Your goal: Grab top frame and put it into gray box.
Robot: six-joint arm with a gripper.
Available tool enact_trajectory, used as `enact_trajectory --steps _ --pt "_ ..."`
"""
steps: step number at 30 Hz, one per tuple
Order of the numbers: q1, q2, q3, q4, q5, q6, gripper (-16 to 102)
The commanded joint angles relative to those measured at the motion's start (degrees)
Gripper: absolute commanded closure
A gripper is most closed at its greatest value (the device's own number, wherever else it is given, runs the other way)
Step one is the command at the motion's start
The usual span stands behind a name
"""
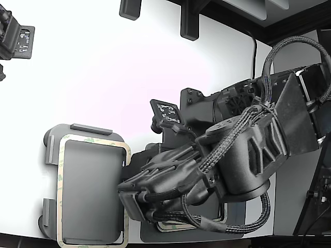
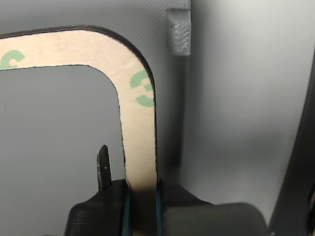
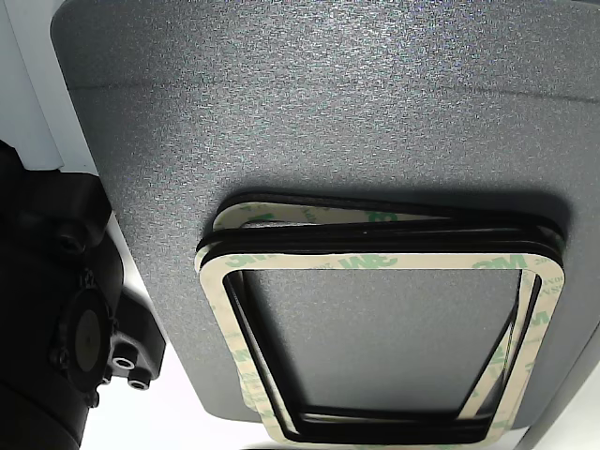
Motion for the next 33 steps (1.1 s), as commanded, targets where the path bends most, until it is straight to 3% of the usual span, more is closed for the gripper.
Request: enact_trajectory --steps 1,33 --pt "-1.05 0.70 -1.05 0.62 0.09 0.44 99" --pt "-2.46 -1.49 -0.88 0.62 0.62 -0.44 99"
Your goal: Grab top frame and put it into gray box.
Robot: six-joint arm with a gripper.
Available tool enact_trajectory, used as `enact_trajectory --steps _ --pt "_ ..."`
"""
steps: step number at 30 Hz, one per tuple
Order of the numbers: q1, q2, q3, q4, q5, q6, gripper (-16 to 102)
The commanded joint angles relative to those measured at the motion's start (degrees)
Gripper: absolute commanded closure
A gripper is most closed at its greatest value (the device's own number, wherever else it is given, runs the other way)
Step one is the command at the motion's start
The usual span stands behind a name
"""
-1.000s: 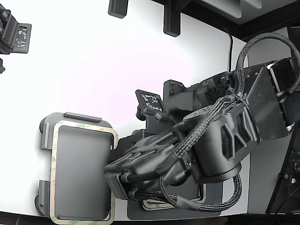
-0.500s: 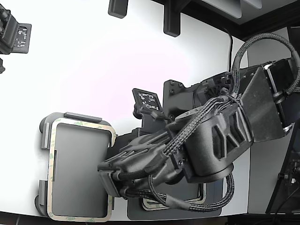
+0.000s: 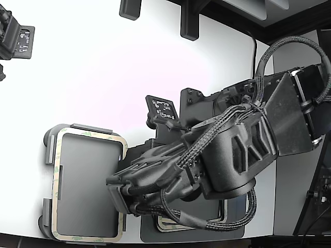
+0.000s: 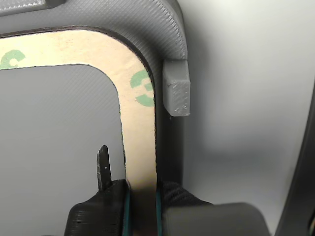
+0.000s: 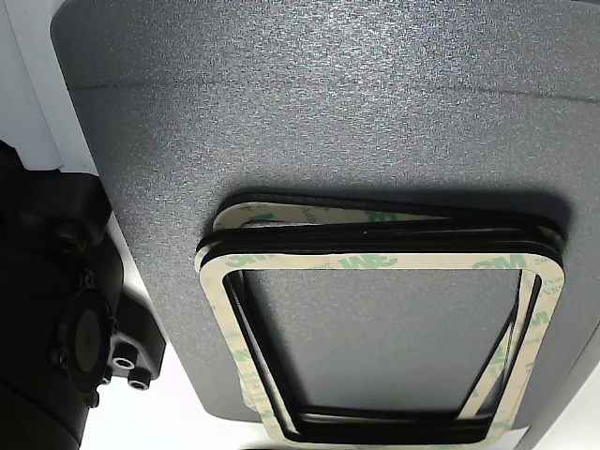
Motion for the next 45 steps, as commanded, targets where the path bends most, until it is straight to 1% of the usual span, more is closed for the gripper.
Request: enact_trajectory --steps 1,26,27,28,29,30,31,32,34,37,39,42,45 --pt "-0.79 1.05 -0.88 0.53 0.00 0.26 99" --pt "-0.97 0.26 -1.67 -0.26 -0.09 0.62 98" --pt "-0.97 0.26 -1.67 -0.26 -0.09 0.53 94" --pt "-0.97 0.26 -1.67 -0.35 0.09 0.44 75" --pt "-0.97 0.26 -1.41 -0.53 0.18 0.44 -9" --pt "-0.97 0.26 -1.41 -0.53 0.00 0.53 1" --pt "-0.97 0.35 -1.14 -0.79 0.18 0.53 -13" --pt "-0.88 0.44 -1.14 -0.88 0.26 0.53 -14" --pt "-0.79 1.05 -1.32 -1.05 0.97 0.53 -14" --pt "-0.79 2.99 -1.41 -3.08 2.64 -0.35 -14" --pt "-0.79 5.01 -1.32 -5.19 5.01 -1.58 -14" --pt "-0.97 9.23 -1.23 -6.24 9.32 -4.66 -14" --pt "-1.49 14.68 2.29 -11.60 13.71 -17.75 -14"
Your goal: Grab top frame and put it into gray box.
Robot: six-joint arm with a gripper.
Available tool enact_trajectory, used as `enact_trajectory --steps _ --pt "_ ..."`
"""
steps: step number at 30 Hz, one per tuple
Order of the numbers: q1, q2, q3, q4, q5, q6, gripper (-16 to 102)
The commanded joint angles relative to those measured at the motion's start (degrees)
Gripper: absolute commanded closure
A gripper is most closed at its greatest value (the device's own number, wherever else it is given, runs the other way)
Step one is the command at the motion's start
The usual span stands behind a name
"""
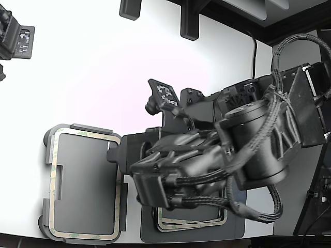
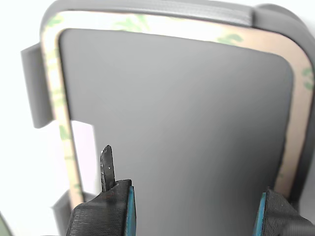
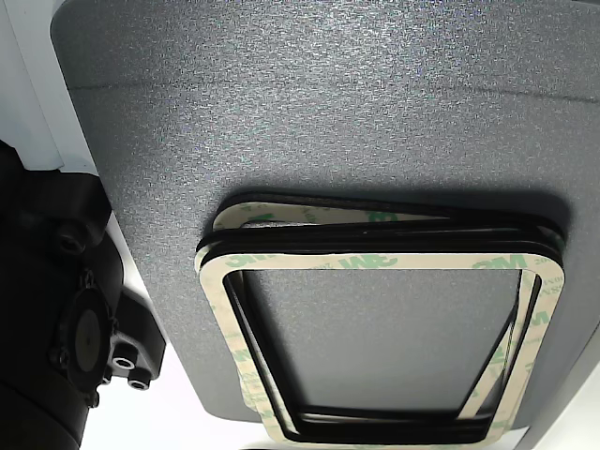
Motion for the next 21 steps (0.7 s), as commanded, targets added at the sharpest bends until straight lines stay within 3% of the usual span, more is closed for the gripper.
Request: enact_trajectory --steps 1,5,9,13,21 --pt "-0.97 6.94 2.37 -4.83 4.75 -14.33 -14" --pt "-1.32 15.29 9.84 -10.99 12.83 -36.74 -14" --pt "-5.45 27.07 20.48 -18.11 14.50 -62.40 -14" --pt "-12.30 40.87 32.52 -25.05 9.49 -83.41 -14" --pt "-23.03 56.87 47.02 -28.39 -1.93 -107.67 -14"
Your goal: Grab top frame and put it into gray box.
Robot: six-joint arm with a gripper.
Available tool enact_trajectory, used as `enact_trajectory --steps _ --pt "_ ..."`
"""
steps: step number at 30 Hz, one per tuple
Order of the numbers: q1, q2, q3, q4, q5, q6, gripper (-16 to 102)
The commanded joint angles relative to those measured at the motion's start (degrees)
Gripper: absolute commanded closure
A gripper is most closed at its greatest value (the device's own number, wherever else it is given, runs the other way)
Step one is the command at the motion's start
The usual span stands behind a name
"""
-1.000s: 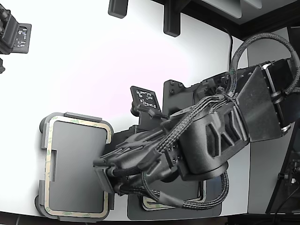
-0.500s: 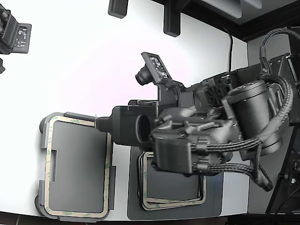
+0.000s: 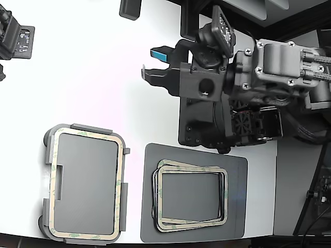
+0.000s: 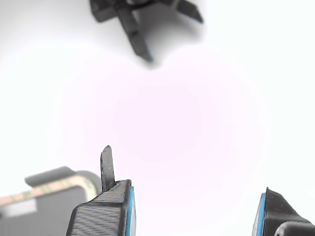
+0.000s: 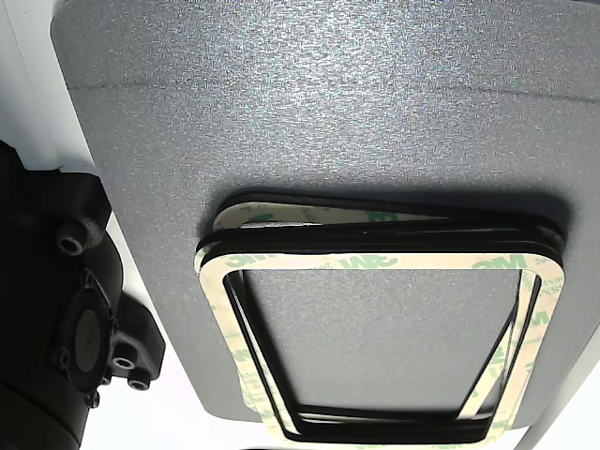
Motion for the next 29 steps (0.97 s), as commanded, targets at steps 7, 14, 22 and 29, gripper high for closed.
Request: enact_trajectory --steps 7,14,22,29 --pt "-5.45 15.91 14.94 -1.67 -5.45 -14.85 -14" --pt "-5.45 28.65 27.86 -2.72 -5.19 -14.85 -14" --pt "-5.19 30.23 29.00 -2.72 -4.13 -14.33 -14" --pt "-5.19 30.23 29.00 -2.72 -4.13 -14.33 -14"
